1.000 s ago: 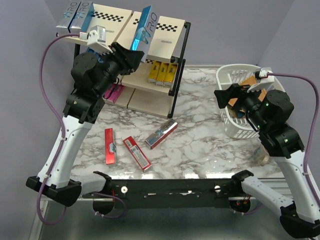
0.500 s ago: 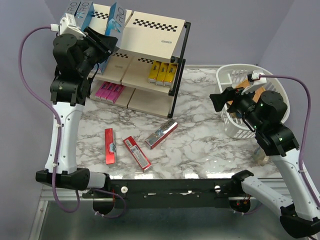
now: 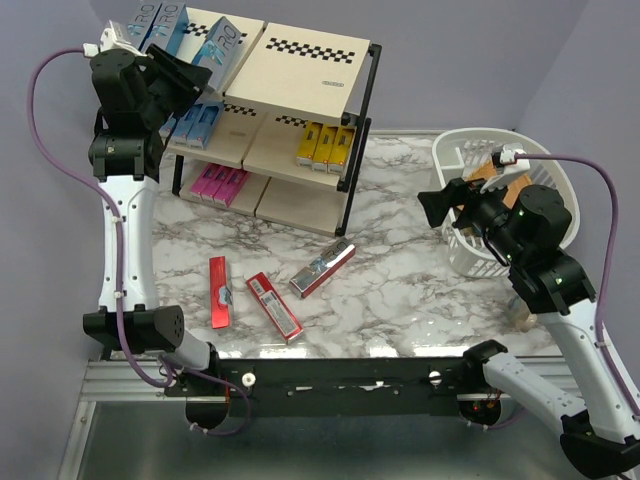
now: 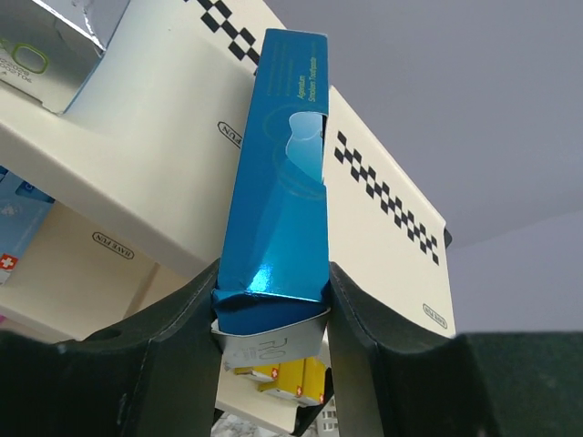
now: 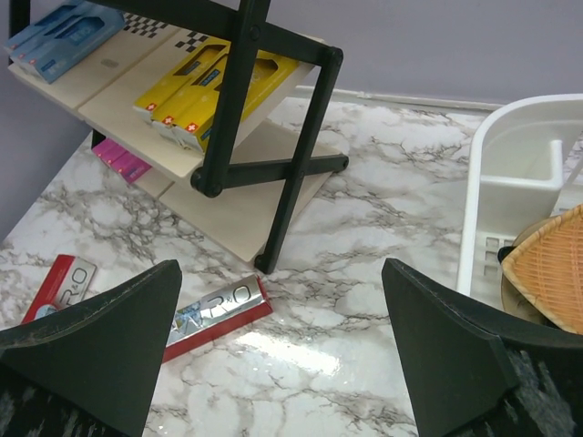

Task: Place and organize the toothpastes onto the shelf
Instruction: Place the toothpaste on the shelf, then adjust the toothpaste on the shelf.

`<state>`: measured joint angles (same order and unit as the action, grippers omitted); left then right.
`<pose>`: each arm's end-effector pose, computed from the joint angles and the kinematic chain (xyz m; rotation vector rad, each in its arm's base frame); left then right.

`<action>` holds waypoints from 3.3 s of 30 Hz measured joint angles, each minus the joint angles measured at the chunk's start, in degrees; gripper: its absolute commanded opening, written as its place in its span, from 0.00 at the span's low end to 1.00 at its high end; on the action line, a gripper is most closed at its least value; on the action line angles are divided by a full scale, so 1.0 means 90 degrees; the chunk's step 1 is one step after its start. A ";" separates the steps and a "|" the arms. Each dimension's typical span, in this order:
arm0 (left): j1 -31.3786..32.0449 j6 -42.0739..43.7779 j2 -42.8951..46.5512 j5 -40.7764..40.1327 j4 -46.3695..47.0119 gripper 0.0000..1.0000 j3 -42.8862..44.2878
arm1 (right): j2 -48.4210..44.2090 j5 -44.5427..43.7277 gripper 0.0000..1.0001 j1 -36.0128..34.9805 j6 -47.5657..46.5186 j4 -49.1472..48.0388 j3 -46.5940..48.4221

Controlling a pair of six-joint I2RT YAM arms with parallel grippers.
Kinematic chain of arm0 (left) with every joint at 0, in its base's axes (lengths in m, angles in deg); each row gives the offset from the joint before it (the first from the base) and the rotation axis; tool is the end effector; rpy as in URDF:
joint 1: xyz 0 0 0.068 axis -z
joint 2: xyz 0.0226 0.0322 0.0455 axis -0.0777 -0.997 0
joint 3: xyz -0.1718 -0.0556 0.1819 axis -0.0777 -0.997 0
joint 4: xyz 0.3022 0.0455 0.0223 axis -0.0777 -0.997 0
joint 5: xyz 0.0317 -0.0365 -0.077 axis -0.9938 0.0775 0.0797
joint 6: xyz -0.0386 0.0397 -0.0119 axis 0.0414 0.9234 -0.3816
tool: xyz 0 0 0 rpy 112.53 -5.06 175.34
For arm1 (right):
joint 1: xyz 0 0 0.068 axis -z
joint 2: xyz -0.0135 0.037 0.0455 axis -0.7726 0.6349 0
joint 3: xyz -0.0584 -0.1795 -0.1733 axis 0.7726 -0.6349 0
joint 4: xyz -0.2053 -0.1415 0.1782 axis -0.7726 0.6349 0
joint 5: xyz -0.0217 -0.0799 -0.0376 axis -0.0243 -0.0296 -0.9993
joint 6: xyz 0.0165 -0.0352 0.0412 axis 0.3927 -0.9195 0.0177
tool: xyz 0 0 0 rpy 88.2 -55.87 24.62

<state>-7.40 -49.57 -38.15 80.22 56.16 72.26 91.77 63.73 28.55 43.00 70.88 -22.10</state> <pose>0.3474 0.0091 0.5366 -0.5855 1.6014 -0.7901 0.2082 0.0851 0.4278 -0.1830 1.7021 0.4461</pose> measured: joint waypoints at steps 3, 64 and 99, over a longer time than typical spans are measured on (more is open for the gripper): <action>-0.0053 -0.0046 -0.0134 0.0000 -0.0046 0.51 0.0068 | 0.0000 0.0000 1.00 0.0000 0.0000 -0.0002 -0.0053; -0.0032 0.5032 0.0508 -0.0233 -0.0061 0.92 -0.0168 | 0.0379 0.0350 1.00 0.0000 -0.0165 -0.0087 -0.0192; 0.0299 0.5328 -0.0848 -0.0763 -0.0202 0.68 0.1333 | 0.0493 0.0323 1.00 0.0000 -0.0311 -0.0087 -0.0192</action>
<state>-4.71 -1.62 -45.78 73.36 54.35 84.26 96.20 66.64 28.55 40.20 70.09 -23.83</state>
